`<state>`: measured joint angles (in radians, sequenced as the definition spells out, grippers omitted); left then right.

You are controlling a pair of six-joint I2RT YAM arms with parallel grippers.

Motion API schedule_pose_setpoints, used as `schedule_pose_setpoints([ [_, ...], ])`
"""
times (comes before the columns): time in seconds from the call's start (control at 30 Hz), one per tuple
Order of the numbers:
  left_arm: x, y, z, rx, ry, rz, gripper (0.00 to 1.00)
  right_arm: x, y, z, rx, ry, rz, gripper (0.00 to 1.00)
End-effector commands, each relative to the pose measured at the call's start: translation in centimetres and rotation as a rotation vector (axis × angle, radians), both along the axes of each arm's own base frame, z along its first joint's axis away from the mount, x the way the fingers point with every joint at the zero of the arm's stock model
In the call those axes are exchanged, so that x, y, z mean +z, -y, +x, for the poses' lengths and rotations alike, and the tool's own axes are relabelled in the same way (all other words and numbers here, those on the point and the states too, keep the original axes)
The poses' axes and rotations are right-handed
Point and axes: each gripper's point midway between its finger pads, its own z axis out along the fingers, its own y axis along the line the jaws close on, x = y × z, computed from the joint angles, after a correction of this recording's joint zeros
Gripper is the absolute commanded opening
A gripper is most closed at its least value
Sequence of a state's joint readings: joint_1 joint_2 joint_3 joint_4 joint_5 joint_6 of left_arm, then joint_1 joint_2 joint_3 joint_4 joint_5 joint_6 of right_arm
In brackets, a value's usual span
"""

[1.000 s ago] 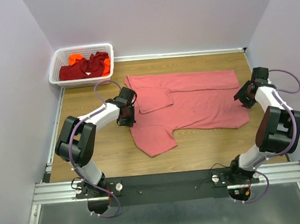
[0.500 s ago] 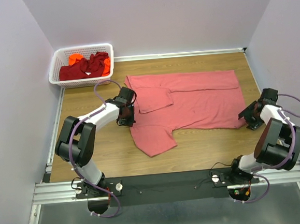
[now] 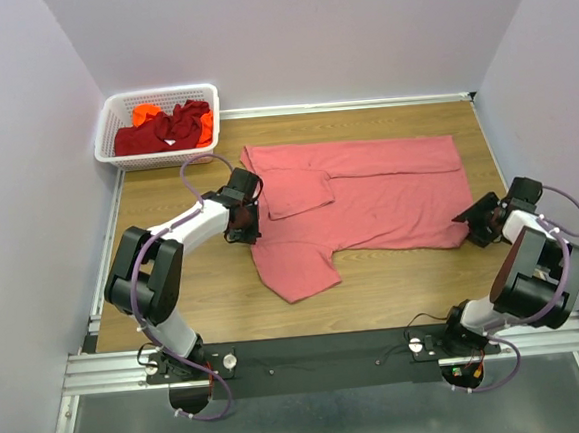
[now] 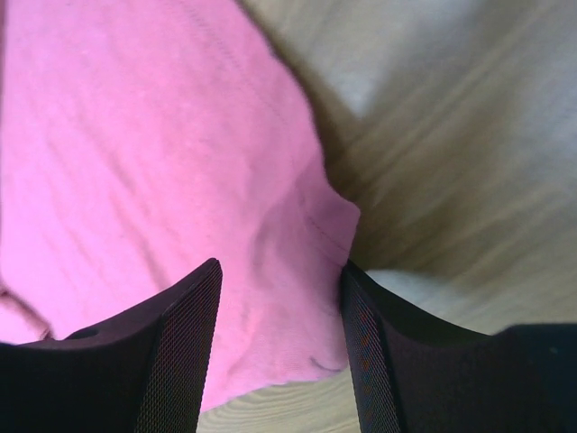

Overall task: Fold and stack the t-shirts
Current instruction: Fold the tshirt

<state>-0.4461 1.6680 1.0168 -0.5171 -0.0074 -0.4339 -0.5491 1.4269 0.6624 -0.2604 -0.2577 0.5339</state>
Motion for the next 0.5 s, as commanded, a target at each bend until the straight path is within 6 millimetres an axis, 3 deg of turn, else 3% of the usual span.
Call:
schedule_pose_setpoints([
  [0.0,0.6,-0.4,-0.1,0.004,0.027,-0.006,0.0,2.1,-0.9,2.7,0.067,0.111,0.071,0.62],
  [0.2,0.6,-0.3,0.0,0.002,0.028,-0.007,0.0,5.0,-1.9,6.1,0.13,0.194,0.096,0.61],
  [0.3,0.6,-0.3,0.0,0.002,0.028,-0.007,0.0,5.9,-3.7,8.2,0.182,0.205,0.096,0.61],
  [0.47,0.5,-0.2,-0.1,0.003,0.026,-0.012,0.0,4.5,-6.1,10.1,0.234,0.15,0.096,0.61],
])
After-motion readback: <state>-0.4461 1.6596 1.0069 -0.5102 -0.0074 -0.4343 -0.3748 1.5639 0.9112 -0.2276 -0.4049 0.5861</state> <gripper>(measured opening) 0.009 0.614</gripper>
